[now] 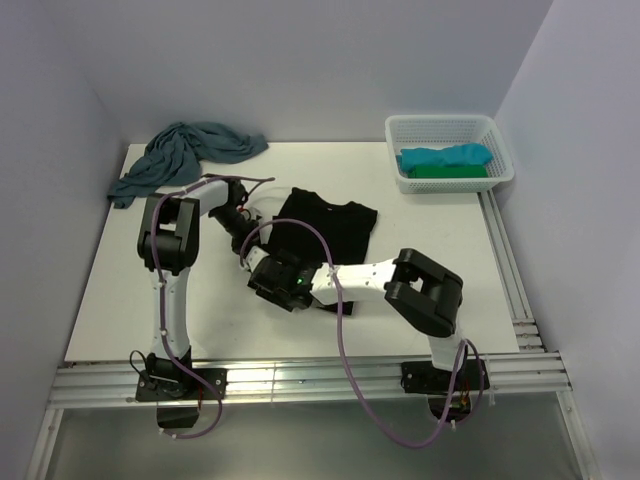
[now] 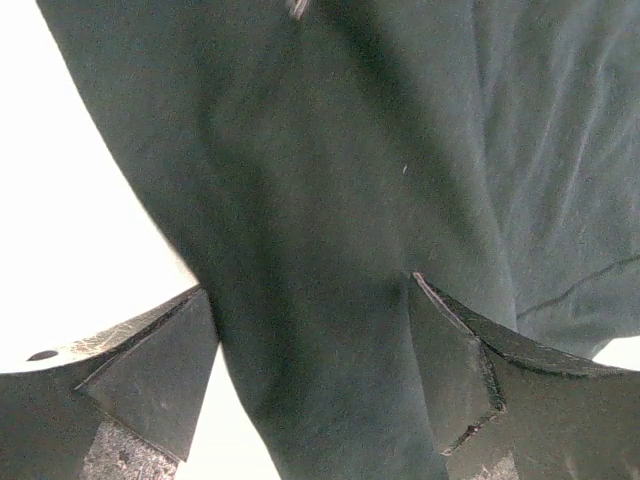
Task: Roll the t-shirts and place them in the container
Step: Roll the tshirt
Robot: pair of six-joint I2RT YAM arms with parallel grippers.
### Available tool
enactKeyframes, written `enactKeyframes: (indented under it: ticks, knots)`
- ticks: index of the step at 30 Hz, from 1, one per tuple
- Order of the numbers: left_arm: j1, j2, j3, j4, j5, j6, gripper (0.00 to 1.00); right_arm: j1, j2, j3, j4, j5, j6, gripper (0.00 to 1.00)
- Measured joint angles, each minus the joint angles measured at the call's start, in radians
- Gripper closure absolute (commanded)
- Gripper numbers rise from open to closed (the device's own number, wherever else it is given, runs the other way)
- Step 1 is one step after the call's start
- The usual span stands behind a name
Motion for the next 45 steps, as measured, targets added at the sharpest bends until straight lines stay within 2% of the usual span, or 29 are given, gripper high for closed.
enactKeyframes:
  ticks: [5, 8, 9, 12, 15, 18, 23, 26, 31, 39, 45]
  knots:
    - [0.003, -0.016, -0.02, 0.018, -0.004, -0.001, 0.86, -0.052, 0.04, 0.064, -0.014, -0.063, 0.004, 0.17]
    - [0.003, -0.021, -0.02, 0.021, -0.019, -0.004, 0.81, -0.082, 0.068, 0.106, -0.031, -0.117, 0.01, 0.44]
    - [0.004, -0.022, -0.02, 0.021, -0.024, -0.005, 0.76, -0.087, 0.08, 0.119, -0.036, -0.131, 0.013, 0.63]
    - [0.01, -0.028, -0.02, 0.022, -0.042, -0.01, 0.63, -0.093, 0.111, 0.149, -0.049, -0.149, 0.023, 0.83]
    - [0.034, -0.054, -0.02, 0.035, -0.076, -0.028, 0.5, -0.093, 0.114, 0.16, -0.065, -0.147, 0.031, 0.94]
    - [0.085, -0.09, -0.02, 0.086, -0.112, -0.041, 0.44, -0.095, 0.126, 0.19, -0.1, -0.156, 0.049, 0.96]
    - [0.232, -0.167, -0.019, 0.184, -0.119, -0.079, 0.44, -0.11, 0.194, 0.335, -0.229, -0.225, 0.105, 1.0]
    - [0.312, -0.227, -0.031, 0.235, -0.116, -0.099, 0.44, -0.117, 0.251, 0.447, -0.286, -0.311, 0.152, 1.0]
    - [0.349, -0.343, -0.138, 0.314, -0.089, -0.132, 0.44, -0.135, 0.3, 0.537, -0.306, -0.567, 0.27, 1.0]
    - [0.349, -0.484, -0.325, 0.416, -0.019, -0.165, 0.44, -0.29, 0.303, 0.396, -0.112, -1.051, 0.528, 1.0]
    - [0.35, -0.553, -0.356, 0.448, 0.008, -0.166, 0.43, -0.378, 0.349, 0.363, -0.015, -1.246, 0.678, 1.0]
